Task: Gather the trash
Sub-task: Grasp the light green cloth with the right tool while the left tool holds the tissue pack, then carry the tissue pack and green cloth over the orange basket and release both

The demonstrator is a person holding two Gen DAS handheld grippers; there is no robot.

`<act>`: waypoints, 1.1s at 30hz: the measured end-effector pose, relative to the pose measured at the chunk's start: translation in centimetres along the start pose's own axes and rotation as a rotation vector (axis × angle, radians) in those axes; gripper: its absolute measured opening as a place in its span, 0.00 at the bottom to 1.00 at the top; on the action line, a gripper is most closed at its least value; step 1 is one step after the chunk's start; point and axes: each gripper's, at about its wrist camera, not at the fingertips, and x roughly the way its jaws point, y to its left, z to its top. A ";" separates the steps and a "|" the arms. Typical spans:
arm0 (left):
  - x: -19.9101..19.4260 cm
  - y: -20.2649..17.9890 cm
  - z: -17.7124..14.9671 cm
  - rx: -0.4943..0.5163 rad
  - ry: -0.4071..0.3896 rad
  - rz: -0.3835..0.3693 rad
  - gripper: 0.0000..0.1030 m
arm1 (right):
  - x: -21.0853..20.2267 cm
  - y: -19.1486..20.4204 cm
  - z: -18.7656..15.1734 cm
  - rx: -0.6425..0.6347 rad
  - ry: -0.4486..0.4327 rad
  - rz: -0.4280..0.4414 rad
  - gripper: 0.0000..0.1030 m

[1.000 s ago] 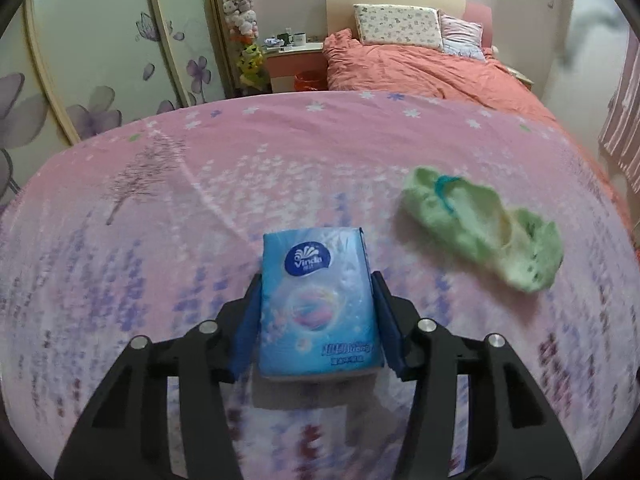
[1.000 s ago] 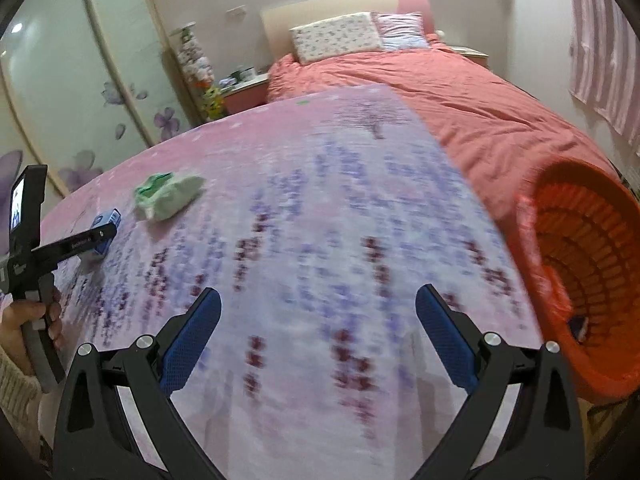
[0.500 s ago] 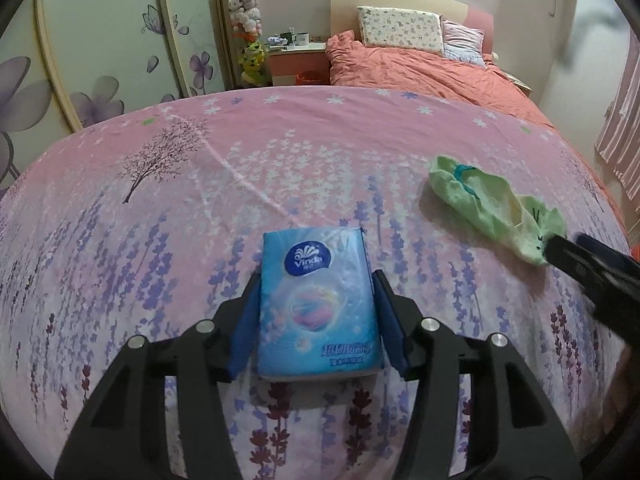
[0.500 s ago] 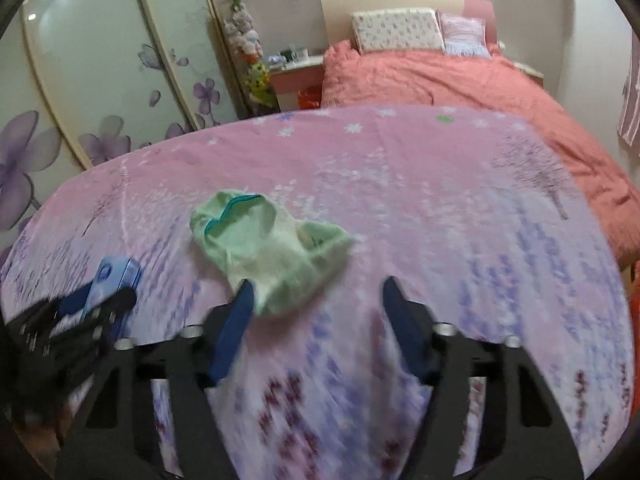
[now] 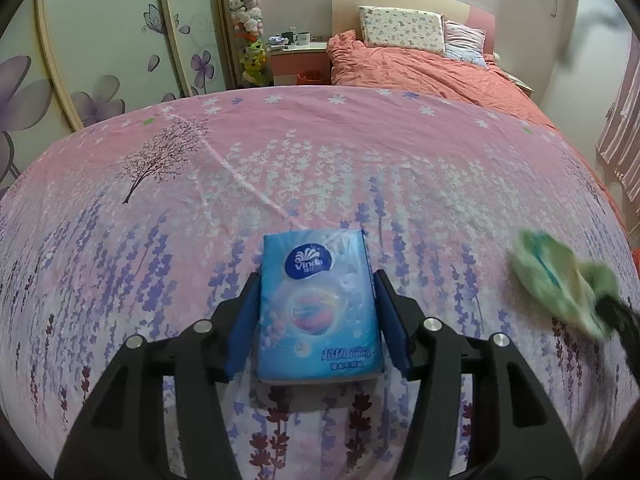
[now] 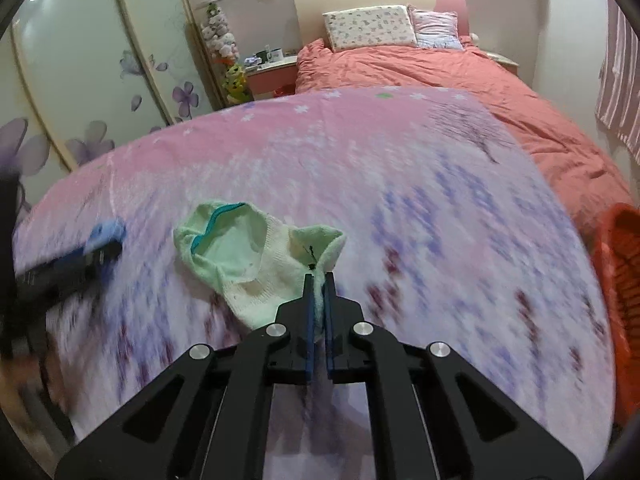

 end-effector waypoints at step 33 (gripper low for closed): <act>0.0 0.0 0.0 0.000 0.000 0.001 0.55 | 0.2 0.0 -0.3 -0.034 0.007 -0.102 0.14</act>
